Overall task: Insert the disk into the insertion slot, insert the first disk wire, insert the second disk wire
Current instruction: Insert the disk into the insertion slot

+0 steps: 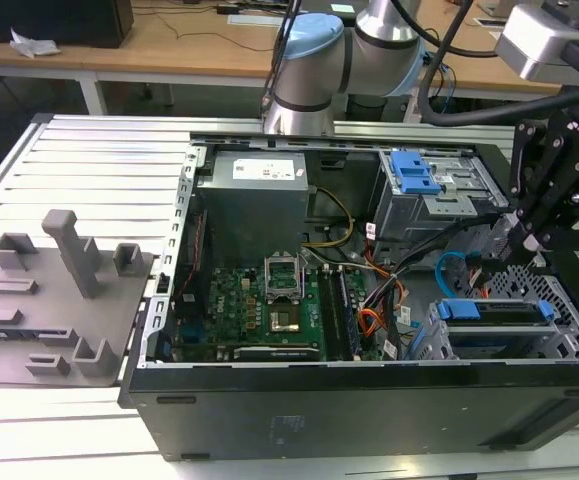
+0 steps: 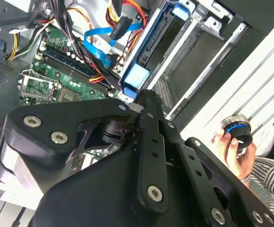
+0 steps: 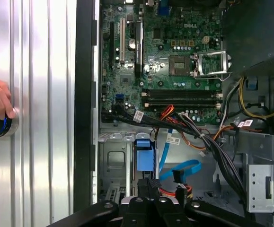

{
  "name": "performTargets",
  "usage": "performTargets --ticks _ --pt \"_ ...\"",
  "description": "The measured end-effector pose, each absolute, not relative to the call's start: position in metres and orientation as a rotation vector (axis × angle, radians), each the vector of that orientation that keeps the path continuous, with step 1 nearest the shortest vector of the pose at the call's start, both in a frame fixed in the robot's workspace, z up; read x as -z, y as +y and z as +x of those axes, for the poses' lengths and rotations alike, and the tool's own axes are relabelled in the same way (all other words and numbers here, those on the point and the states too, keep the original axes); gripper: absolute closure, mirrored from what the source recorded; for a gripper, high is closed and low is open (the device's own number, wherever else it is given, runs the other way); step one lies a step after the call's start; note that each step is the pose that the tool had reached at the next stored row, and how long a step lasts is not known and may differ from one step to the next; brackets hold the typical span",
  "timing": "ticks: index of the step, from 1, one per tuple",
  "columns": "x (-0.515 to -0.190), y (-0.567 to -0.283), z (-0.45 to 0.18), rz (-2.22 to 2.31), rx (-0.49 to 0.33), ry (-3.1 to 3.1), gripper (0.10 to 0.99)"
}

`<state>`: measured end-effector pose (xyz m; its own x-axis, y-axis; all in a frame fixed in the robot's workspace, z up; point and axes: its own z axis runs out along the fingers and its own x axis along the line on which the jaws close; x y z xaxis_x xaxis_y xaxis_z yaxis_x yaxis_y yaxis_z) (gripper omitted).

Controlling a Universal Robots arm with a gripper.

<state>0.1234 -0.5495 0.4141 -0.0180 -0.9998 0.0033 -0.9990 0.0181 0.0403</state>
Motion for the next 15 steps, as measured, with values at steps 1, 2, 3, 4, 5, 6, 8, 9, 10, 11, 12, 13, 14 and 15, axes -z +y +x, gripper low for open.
performTargets --ticks 1,2,3,4,5,6,8,9,10,11,12,13,14,15 --pt "-0.414 -0.549 0.127 2.179 0.041 -2.219 0.980" --pt "-0.413 -0.548 0.129 2.179 0.041 -2.219 0.980" --pt "-0.409 -0.548 0.132 2.179 0.042 -2.219 0.980" --pt "-0.408 -0.548 0.133 2.179 0.042 -2.219 0.980" --pt "-0.406 -0.547 0.134 2.179 0.042 -2.219 0.980" --pt "-0.403 -0.547 0.135 2.179 0.042 -2.219 0.980" --pt "-0.397 -0.547 0.136 2.179 0.042 -2.219 0.980" --pt "-0.395 -0.547 0.137 2.179 0.042 -2.219 0.980" --pt "-0.394 -0.547 0.137 2.179 0.042 -2.219 0.980" --pt "-0.393 -0.547 0.137 2.179 0.042 -2.219 0.980" --pt "-0.392 -0.547 0.137 2.179 0.042 -2.219 0.980" --pt "-0.392 -0.547 0.138 2.179 0.042 -2.219 0.980" --pt "-0.391 -0.547 0.138 2.179 0.042 -2.219 0.980" --pt "-0.391 -0.547 0.139 2.179 0.042 -2.219 0.980"
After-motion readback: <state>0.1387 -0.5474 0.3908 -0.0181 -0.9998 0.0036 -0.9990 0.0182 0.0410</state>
